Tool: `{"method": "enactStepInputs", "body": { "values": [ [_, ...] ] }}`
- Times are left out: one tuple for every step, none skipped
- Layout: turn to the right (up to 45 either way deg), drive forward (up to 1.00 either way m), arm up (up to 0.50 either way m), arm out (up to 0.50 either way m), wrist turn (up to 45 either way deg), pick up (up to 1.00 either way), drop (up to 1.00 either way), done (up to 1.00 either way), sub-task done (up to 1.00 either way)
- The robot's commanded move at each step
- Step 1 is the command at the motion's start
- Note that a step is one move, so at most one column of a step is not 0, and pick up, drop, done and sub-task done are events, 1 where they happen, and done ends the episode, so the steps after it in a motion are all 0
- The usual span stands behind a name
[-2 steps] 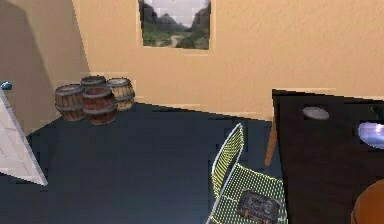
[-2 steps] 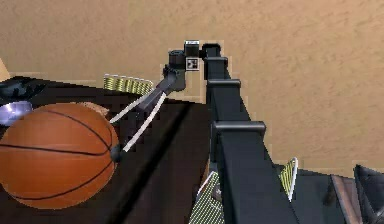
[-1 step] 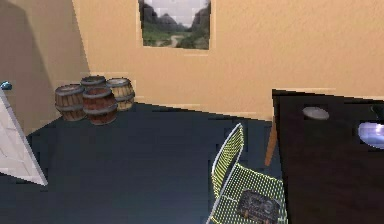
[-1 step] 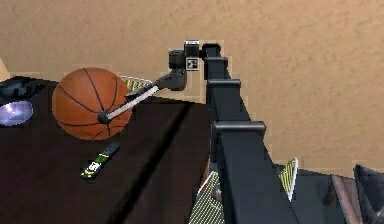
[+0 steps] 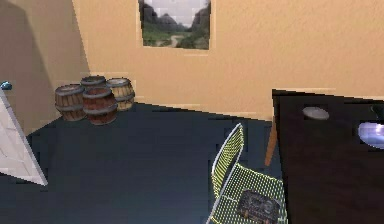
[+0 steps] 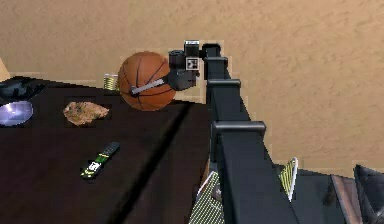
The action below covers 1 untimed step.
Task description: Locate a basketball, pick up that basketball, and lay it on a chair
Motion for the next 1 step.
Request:
{"method": "enactStepInputs", "body": {
  "values": [
    [0.0, 0.00, 0.00, 0.00, 45.0, 0.00, 0.00, 0.00, 0.00]
  ]
}}
